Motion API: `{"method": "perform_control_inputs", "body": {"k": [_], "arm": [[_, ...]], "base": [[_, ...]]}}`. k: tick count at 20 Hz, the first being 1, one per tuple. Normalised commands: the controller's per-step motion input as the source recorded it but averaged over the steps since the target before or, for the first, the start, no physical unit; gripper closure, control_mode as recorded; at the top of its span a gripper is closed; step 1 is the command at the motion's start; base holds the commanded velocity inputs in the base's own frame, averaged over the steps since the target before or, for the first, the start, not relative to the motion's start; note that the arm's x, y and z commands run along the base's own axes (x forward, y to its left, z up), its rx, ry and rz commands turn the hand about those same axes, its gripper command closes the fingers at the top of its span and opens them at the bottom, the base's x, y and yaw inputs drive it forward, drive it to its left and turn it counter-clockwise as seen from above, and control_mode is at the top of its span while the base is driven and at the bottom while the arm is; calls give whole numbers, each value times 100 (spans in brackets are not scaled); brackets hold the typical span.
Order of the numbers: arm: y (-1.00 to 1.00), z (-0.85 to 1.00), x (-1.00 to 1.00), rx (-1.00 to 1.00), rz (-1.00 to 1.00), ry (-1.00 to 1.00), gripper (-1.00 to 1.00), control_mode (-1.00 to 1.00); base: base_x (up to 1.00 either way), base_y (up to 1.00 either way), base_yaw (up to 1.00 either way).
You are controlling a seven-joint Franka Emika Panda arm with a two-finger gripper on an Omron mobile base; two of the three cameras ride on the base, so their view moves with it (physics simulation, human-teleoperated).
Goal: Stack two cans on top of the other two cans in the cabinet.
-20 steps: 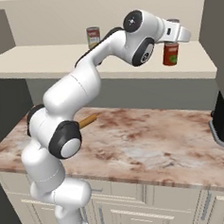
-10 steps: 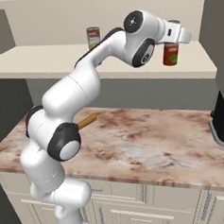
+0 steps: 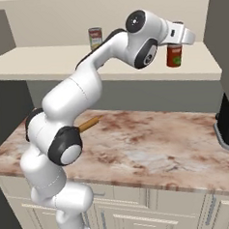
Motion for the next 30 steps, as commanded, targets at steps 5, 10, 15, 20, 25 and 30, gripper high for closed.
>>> {"method": "perform_control_inputs", "body": {"k": [5,10,15,20,25,30], "arm": [[0,-6,0,0,0,2,100,-100],[0,-16,1,0,0,4,100,-100],[0,-19,0,0,0,1,-100,-100],[0,-13,1,0,0,0,-100,-100],[0,-10,1,0,0,0,-100,-100],[-1,-8,3,0,0,0,-100,-100]], "base": [[0,0,0],[0,0,0],[0,0,0],[0,0,0],[0,0,0],[0,0,0]]}}
